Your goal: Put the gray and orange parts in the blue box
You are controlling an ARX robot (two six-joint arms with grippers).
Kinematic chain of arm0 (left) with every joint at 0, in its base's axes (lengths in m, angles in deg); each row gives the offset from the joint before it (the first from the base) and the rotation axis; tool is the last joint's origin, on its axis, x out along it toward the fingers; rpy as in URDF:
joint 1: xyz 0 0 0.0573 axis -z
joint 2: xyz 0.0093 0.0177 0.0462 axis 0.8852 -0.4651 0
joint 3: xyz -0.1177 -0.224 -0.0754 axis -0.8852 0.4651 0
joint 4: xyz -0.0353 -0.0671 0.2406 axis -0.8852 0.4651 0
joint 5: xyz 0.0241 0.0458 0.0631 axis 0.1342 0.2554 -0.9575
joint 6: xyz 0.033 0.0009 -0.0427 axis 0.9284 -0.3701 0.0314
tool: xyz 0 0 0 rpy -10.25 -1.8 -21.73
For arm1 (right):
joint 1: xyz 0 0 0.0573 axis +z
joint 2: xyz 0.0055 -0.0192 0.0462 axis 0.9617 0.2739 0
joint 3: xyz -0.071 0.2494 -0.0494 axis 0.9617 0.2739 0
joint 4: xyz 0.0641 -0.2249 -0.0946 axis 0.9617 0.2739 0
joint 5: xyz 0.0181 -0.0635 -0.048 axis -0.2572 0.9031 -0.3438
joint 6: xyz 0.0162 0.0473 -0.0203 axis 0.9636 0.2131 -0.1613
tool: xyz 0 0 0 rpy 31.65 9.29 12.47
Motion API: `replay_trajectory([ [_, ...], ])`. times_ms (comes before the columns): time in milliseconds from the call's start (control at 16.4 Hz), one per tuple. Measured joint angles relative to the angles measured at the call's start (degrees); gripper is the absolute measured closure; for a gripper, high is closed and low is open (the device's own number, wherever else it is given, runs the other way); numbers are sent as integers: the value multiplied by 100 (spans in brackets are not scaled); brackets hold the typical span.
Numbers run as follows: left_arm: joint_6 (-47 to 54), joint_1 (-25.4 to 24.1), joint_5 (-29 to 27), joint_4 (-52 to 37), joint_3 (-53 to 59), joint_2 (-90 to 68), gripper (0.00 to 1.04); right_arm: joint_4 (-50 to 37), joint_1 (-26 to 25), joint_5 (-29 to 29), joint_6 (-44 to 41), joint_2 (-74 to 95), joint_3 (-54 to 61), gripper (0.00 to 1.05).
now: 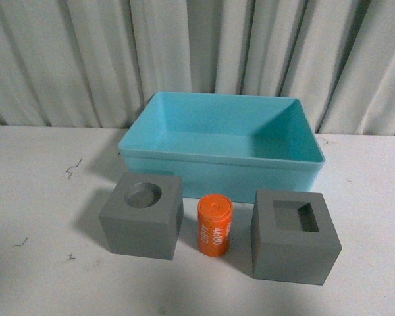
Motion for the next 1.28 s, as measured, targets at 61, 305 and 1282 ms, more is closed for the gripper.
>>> replay_trajectory([
  [61,0,0,0,0,0,0,7,0,0,0,2,-2,0,6],
  [305,0,0,0,0,0,0,7,0,0,0,0,-2,0,6],
  [1282,0,0,0,0,0,0,7,0,0,0,0,0,0,6],
])
